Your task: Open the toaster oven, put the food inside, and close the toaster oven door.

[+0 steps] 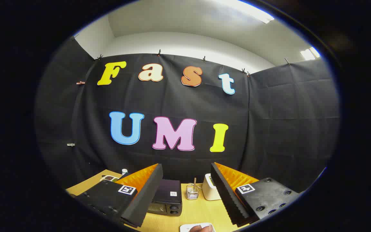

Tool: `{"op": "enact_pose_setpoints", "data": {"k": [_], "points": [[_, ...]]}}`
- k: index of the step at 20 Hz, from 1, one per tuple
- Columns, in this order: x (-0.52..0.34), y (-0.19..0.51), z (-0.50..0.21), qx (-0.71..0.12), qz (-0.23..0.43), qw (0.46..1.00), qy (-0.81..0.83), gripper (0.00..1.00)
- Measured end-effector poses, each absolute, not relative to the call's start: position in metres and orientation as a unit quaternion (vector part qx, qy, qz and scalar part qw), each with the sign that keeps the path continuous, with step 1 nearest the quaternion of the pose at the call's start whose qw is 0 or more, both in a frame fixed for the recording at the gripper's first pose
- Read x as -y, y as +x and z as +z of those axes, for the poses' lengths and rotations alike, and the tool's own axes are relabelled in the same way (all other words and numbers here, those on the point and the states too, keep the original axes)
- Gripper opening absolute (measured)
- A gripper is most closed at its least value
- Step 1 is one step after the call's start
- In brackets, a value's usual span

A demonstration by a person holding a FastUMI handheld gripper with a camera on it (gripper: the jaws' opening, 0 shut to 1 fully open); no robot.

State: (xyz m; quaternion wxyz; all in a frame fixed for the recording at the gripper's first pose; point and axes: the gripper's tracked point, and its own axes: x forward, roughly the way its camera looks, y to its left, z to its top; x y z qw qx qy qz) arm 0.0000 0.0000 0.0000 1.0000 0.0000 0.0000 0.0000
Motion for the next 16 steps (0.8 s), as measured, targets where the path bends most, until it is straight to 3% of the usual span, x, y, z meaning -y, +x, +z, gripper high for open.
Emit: {"op": "enact_pose_setpoints", "data": {"k": [16], "points": [[-0.002, 0.005, -0.015, -0.011, -0.003, 1.0, -0.004, 0.97]]}}
